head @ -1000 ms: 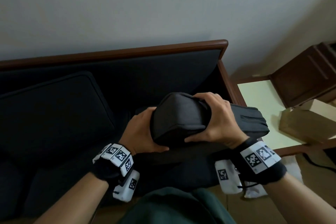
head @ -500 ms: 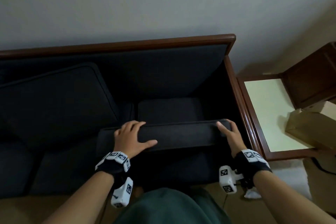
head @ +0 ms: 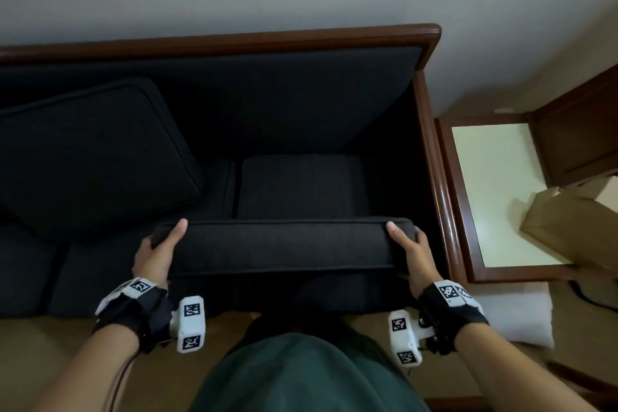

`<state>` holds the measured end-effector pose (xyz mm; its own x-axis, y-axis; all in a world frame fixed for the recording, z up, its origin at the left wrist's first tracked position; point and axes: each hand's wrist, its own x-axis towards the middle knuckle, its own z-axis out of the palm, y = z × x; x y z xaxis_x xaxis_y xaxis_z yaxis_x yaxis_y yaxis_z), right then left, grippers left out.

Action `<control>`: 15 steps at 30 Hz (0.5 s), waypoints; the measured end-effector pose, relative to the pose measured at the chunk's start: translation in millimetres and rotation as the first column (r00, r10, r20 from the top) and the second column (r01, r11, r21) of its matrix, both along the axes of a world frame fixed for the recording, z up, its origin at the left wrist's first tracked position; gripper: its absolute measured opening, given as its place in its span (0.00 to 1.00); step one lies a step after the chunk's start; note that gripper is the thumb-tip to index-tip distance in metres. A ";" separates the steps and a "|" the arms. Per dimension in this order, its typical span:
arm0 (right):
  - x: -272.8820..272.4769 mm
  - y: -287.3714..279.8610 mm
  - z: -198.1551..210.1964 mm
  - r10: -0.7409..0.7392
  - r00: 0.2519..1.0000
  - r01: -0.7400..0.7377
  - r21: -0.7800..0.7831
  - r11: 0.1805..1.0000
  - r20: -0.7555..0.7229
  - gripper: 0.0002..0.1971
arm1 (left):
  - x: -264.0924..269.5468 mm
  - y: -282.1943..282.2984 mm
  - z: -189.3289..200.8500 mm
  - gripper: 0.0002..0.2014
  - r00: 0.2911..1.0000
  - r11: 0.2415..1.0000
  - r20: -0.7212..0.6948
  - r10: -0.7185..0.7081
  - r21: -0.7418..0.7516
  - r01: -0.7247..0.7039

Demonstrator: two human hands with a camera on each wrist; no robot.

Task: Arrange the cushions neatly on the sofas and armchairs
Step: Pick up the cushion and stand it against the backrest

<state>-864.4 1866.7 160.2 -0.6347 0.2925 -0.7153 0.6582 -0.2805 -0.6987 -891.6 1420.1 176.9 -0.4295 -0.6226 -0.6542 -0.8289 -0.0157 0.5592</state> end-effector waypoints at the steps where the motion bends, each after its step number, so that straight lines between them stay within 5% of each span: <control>1: -5.0 1.7 2.1 -0.005 1.000 0.005 -0.027 1.000 0.028 0.51 | -8.0 -0.5 -0.1 0.55 1.000 1.000 -0.017 0.006 0.011 -0.005; 6: -43.5 10.0 17.2 -0.040 0.996 0.043 -0.036 0.998 0.074 0.18 | -65.6 24.9 21.1 0.45 0.988 0.994 -0.125 -0.088 0.056 0.096; 9: -70.0 23.5 23.5 -0.074 0.993 0.072 0.026 0.997 0.088 0.20 | -118.5 47.3 38.6 0.26 0.954 0.973 -0.229 -0.192 0.085 0.216; 15: -121.8 61.3 18.1 -0.137 0.991 0.136 0.121 0.983 0.005 0.22 | -216.8 102.7 46.0 0.20 0.904 0.946 -0.364 -0.226 0.140 0.293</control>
